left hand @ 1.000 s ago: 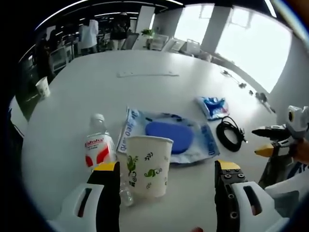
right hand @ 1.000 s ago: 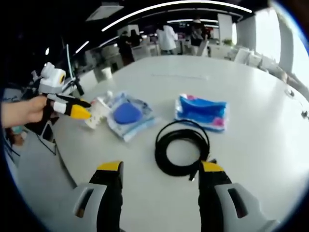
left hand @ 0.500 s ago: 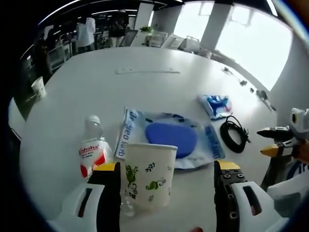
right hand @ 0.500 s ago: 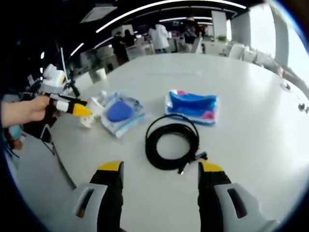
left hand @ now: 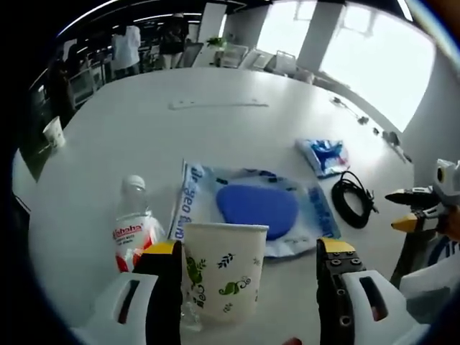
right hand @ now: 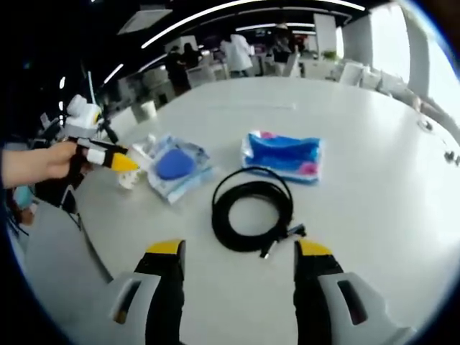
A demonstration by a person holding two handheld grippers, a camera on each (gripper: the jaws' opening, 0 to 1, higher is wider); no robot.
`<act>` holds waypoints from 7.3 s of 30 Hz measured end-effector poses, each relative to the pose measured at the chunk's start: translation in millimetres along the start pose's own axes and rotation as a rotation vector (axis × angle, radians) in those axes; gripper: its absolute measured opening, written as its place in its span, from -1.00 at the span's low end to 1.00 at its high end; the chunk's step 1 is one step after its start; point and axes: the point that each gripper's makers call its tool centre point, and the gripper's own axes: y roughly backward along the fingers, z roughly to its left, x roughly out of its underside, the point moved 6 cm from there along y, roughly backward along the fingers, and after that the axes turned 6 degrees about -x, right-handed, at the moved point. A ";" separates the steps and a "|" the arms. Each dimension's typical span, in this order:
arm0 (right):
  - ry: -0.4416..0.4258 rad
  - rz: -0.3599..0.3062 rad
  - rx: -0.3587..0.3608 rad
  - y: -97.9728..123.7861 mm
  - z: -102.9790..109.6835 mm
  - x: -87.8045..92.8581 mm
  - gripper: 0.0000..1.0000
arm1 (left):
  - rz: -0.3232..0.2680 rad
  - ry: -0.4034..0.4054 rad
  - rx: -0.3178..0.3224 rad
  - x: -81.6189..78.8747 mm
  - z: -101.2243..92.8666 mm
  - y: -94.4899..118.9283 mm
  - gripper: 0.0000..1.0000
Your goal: Arrange the tabletop items into an orderly group along one side of the table until the central work area is clear of visible clutter.
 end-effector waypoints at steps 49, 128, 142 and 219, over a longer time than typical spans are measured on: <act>-0.050 -0.076 -0.084 -5.9 19.1 -22.5 0.14 | -0.266 0.085 0.042 0.7 -14.7 46.6 -0.34; -0.002 -0.141 -0.530 -77.5 182.2 -111.5 -0.15 | -0.434 -0.054 0.162 10.4 -46.9 85.9 -0.18; 0.074 -0.169 -0.471 -93.8 160.5 -135.8 -0.15 | -0.408 0.059 0.075 38.8 -15.9 98.1 -0.22; 0.507 -0.211 -0.406 -224.8 166.5 -214.5 -0.13 | -0.382 0.376 -0.111 96.5 43.1 109.1 -0.26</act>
